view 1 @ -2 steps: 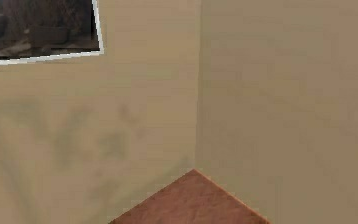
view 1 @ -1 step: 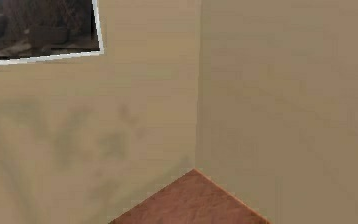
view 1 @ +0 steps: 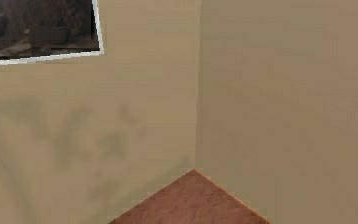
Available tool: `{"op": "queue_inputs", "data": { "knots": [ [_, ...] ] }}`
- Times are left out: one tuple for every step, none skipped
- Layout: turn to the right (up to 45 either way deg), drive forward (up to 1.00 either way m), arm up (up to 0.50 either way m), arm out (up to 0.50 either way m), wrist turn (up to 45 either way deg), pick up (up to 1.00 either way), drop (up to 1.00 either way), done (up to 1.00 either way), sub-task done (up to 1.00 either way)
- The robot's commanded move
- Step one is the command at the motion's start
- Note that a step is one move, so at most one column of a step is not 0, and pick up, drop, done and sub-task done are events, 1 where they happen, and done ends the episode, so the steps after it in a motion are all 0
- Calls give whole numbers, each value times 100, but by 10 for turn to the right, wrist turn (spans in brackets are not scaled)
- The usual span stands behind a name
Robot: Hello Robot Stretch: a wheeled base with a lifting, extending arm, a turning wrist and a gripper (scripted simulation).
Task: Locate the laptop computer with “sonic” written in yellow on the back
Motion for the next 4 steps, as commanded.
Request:
{"op": "queue_inputs", "data": {
  "knots": [
    [60, 0, 0, 0, 0, 0, 0, 0, 0],
    [450, 0, 0, 0, 0, 0, 0, 0, 0],
    [450, 0, 0, 0, 0, 0, 0, 0, 0],
    [-450, 0, 0, 0, 0, 0, 0, 0, 0]
  ]
}}
